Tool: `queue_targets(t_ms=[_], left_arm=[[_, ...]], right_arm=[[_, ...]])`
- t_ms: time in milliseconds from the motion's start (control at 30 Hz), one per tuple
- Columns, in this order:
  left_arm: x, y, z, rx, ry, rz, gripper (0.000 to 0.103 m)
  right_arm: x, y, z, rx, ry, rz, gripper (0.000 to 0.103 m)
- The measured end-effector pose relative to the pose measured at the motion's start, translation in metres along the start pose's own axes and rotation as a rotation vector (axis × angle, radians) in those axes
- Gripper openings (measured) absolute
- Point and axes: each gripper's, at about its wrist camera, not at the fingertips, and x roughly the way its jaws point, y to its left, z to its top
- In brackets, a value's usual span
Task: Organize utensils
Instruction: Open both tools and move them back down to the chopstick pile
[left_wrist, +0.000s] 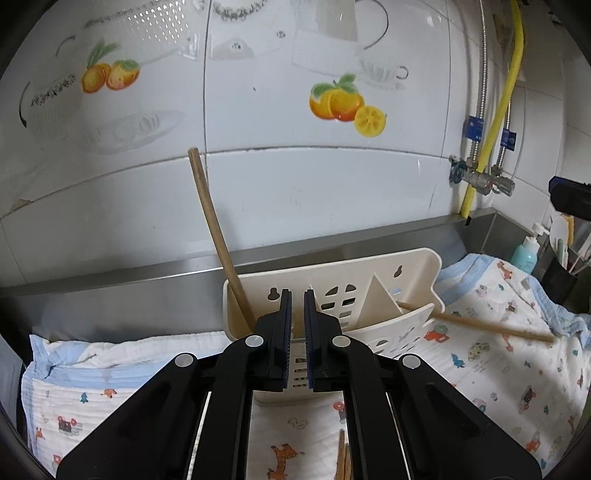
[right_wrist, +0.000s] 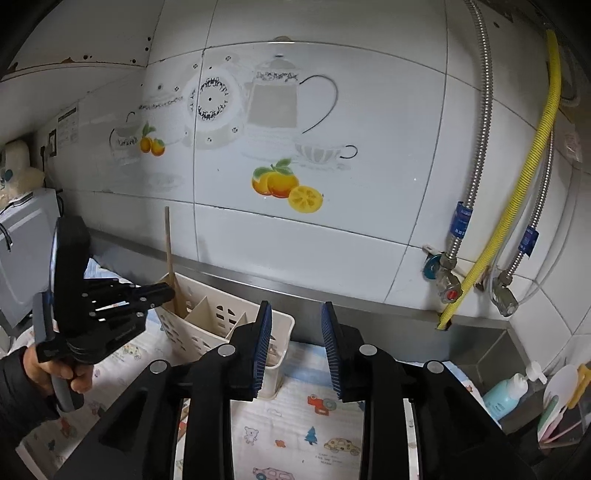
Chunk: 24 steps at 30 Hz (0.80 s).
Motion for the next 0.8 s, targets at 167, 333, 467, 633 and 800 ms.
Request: queue_targets(t_ms=[167, 333, 467, 633, 800], left_arm=[[-0.016, 0.003, 0.002, -0.014, -0.012, 0.007, 0.007], [-0.037, 0.008, 0.002, -0.027, -0.024, 0.004, 0.007], [-0.055, 0.009, -0.004, -0.027, -0.028, 0.003, 0.007], [-0.075, 0.013, -0.023, -0.037, -0.007, -0.002, 0.007], [-0.096, 0.017, -0.056, -0.045, 0.026, -0.017, 0.007]], right_arm=[[-0.011, 0.003, 0.0, -0.001, -0.01, -0.001, 0.038], [-0.024, 0.006, -0.004, -0.005, -0.013, -0.009, 0.04], [-0.031, 0.011, -0.013, -0.013, -0.006, -0.005, 0.04], [-0.037, 0.016, -0.033, 0.006, 0.019, 0.022, 0.04], [-0.044, 0.027, -0.072, 0.035, 0.059, 0.066, 0.04]])
